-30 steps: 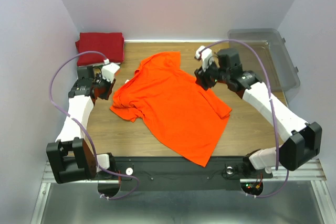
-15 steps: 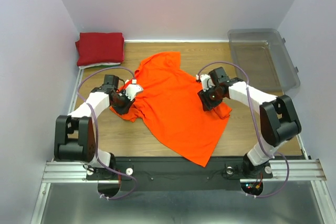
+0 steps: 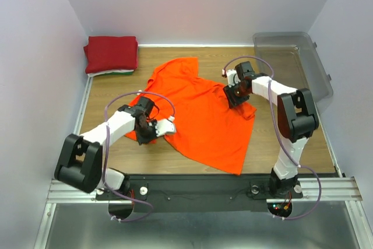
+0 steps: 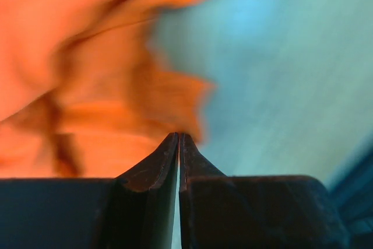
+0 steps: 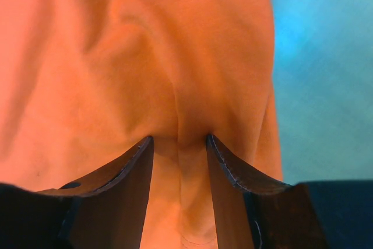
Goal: Fold and stack the t-shirts
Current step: Move the tshirt to the center of the board
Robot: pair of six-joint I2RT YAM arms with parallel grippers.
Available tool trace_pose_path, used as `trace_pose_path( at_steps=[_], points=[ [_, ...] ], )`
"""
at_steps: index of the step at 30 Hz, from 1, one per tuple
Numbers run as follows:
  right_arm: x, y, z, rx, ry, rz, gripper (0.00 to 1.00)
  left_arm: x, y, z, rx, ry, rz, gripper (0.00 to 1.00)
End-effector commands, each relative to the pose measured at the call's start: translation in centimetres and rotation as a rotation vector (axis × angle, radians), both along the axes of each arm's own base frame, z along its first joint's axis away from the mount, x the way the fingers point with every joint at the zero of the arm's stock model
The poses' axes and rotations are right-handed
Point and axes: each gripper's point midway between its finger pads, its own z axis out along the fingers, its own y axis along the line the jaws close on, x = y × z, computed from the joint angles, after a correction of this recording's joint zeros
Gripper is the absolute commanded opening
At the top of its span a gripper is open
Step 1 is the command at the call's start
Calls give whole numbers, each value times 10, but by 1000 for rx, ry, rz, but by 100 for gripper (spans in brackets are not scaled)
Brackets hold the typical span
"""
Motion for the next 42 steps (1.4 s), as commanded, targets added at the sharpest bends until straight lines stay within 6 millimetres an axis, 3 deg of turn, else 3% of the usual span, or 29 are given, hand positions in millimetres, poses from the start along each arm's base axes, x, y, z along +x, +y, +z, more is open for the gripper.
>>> trace_pose_path(
  at_steps=[1, 4, 6, 8, 10, 11, 13, 14, 18, 21, 24, 26, 32, 36, 40, 42],
  points=[
    [42, -3, -10, -36, -63, -2, 48, -63, -9, 30, 1, 142, -219, 17],
    [59, 2, -2, -25, -97, 10, 48, -79, -30, 57, -74, 216, -295, 17],
    [71, 11, 14, 8, -145, 51, 51, -74, -54, 85, -186, 216, -309, 20],
    [83, 16, 37, 32, -200, 60, 54, -54, -71, 112, -249, 139, -288, 20],
    [87, 20, 56, 54, -235, 56, 55, -27, -72, 119, -260, 65, -217, 24],
    [85, 22, 78, 82, -271, 61, 57, -18, -66, 117, -228, 44, -178, 25],
    [75, 24, 93, 109, -273, 57, 58, -1, -47, 101, -153, 16, -123, 25],
    [70, 24, 111, 122, -298, 55, 58, -3, -36, 86, -115, 35, -96, 25],
    [38, 23, 121, 150, -248, 59, 56, 17, -16, 52, -13, -40, -44, 24],
    [15, 25, 109, 177, -175, 67, 55, 32, -3, 36, 60, -105, 21, 24],
    [-5, 23, 81, 171, -93, 75, 53, 53, 1, 23, 101, -180, 53, 25],
    [-13, 20, 56, 153, -29, 67, 52, 52, 3, 15, 122, -169, 32, 25],
    [1, 14, 10, 93, 33, 42, 46, 11, 6, -19, 234, -29, -125, 20],
    [20, 9, 7, 72, 12, 25, 45, -28, 1, -31, 260, 101, -266, 17],
    [38, -1, 1, 45, -1, 10, 45, -62, -8, -25, 275, 189, -411, 13],
    [46, -7, 1, 34, -10, -4, 45, -74, -25, -16, 249, 222, -479, 12]
  ],
)
